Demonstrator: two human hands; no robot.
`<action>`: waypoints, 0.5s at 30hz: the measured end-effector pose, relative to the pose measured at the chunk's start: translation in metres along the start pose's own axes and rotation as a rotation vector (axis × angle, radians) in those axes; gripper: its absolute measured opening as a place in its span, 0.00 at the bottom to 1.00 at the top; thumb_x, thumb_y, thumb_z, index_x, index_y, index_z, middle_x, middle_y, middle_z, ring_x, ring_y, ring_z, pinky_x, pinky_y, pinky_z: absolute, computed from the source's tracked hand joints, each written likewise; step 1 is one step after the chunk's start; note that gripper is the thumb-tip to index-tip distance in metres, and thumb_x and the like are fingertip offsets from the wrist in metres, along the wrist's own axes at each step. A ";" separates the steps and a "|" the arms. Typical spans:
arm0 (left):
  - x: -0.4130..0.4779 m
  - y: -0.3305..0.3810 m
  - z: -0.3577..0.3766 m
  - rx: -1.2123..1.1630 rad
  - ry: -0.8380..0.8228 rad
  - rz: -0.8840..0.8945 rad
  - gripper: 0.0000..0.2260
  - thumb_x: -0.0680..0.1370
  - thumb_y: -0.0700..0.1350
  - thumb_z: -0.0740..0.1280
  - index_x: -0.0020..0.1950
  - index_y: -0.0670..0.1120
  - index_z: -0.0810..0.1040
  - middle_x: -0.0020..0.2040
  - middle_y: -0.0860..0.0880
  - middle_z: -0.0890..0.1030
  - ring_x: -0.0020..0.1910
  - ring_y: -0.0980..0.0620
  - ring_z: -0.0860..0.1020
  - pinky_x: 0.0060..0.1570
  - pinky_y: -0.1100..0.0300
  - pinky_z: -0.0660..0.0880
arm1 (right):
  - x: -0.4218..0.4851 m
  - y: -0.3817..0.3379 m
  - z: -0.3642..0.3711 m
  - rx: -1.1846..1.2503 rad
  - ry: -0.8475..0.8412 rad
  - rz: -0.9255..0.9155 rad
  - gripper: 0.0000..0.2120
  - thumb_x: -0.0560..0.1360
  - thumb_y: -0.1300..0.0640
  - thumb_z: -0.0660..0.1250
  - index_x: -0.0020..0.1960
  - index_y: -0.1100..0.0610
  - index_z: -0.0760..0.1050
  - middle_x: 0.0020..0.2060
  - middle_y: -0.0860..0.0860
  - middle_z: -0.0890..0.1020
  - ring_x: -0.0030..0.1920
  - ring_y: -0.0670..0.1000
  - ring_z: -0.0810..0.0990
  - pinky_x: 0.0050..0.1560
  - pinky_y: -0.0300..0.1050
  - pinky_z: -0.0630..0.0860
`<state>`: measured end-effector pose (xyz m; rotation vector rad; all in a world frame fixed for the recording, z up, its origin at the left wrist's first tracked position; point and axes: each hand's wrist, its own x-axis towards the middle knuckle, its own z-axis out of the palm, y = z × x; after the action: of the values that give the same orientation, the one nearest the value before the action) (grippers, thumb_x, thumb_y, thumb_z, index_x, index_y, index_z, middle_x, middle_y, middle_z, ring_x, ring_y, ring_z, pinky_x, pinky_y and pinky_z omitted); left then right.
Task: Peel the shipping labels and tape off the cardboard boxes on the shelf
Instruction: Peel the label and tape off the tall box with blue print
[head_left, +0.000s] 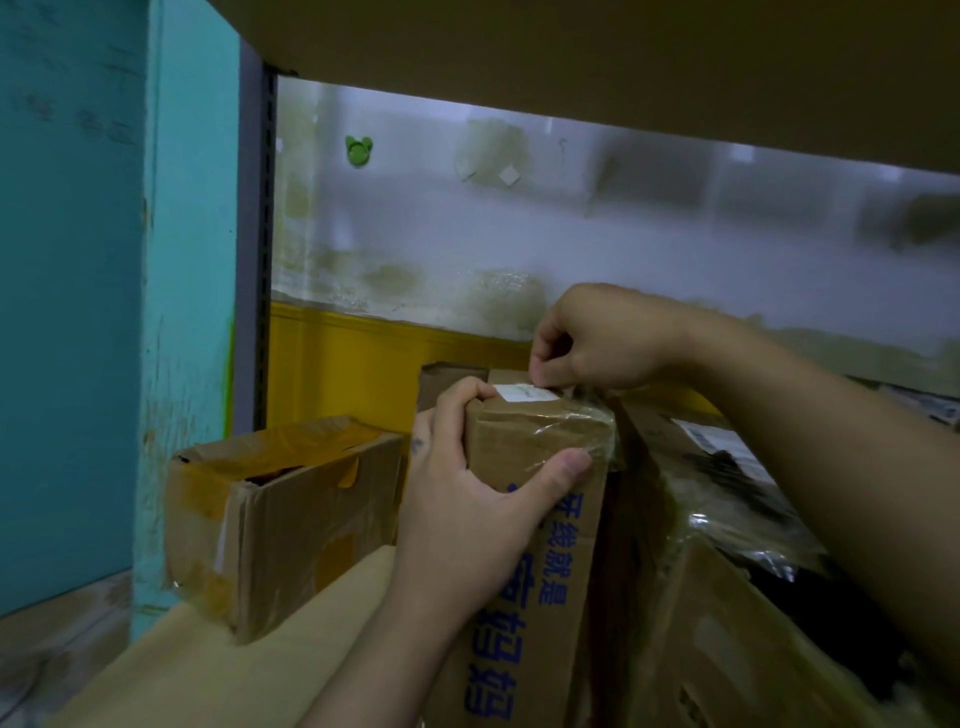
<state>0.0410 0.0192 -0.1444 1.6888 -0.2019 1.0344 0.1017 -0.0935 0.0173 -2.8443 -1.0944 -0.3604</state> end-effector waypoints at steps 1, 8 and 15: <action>0.000 0.000 0.000 0.001 0.000 0.001 0.33 0.58 0.75 0.67 0.60 0.66 0.66 0.58 0.62 0.70 0.53 0.68 0.72 0.44 0.75 0.69 | 0.000 0.000 0.000 -0.015 -0.001 -0.004 0.05 0.76 0.57 0.69 0.43 0.53 0.83 0.35 0.47 0.84 0.35 0.48 0.83 0.30 0.33 0.74; 0.000 0.001 0.000 0.011 -0.002 0.002 0.33 0.58 0.75 0.67 0.59 0.67 0.66 0.57 0.62 0.70 0.53 0.69 0.72 0.44 0.72 0.69 | -0.002 -0.002 -0.003 0.012 -0.032 0.024 0.05 0.76 0.62 0.68 0.44 0.56 0.83 0.36 0.50 0.84 0.31 0.47 0.82 0.33 0.39 0.80; -0.001 0.003 0.000 0.030 0.000 0.003 0.32 0.58 0.75 0.66 0.58 0.68 0.65 0.57 0.61 0.70 0.53 0.70 0.70 0.42 0.79 0.67 | -0.005 -0.008 -0.004 -0.030 -0.024 0.049 0.07 0.74 0.64 0.67 0.44 0.57 0.83 0.34 0.49 0.84 0.34 0.50 0.84 0.38 0.43 0.82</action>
<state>0.0384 0.0180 -0.1432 1.7156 -0.1893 1.0445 0.0921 -0.0919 0.0201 -2.9035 -1.0306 -0.3427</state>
